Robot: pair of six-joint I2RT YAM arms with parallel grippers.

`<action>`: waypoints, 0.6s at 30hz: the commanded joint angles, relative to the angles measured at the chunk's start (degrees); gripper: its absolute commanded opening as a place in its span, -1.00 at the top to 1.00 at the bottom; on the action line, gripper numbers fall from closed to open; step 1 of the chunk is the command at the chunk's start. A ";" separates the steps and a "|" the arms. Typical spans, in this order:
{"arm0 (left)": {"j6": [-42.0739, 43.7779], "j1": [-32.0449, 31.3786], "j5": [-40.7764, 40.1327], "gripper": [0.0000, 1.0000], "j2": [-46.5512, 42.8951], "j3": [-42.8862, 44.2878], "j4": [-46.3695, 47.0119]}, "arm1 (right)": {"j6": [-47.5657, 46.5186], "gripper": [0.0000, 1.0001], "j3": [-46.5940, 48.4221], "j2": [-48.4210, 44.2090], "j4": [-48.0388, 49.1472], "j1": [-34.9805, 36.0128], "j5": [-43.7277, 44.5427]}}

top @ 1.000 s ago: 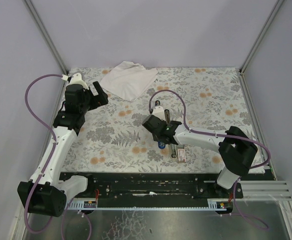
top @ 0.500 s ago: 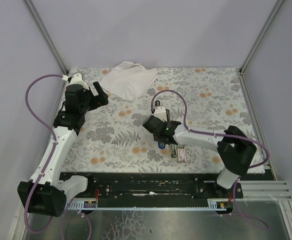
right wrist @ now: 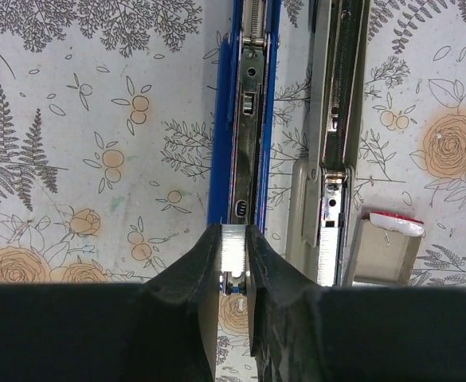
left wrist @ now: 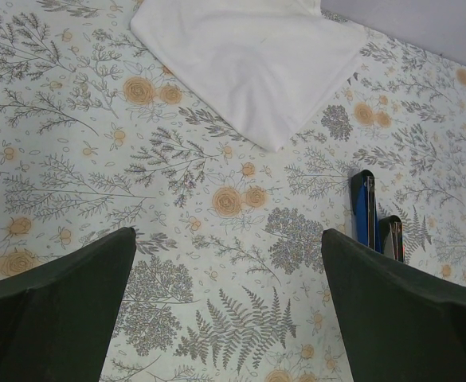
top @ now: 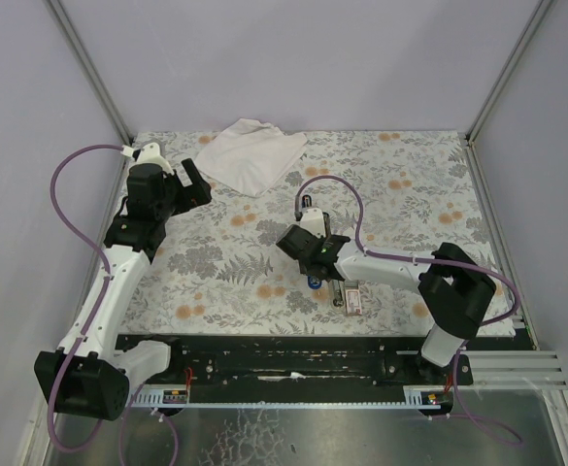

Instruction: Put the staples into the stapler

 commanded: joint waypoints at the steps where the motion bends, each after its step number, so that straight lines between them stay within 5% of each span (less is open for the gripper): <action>1: 0.48 0.46 0.71 -1.00 0.08 -0.44 3.17 | 1.38 0.67 -0.55 -0.02 -0.67 -0.75 2.51; 18: 0.48 0.43 0.86 -1.00 0.41 -0.29 3.17 | 1.29 0.67 -0.59 1.20 0.07 -1.03 1.52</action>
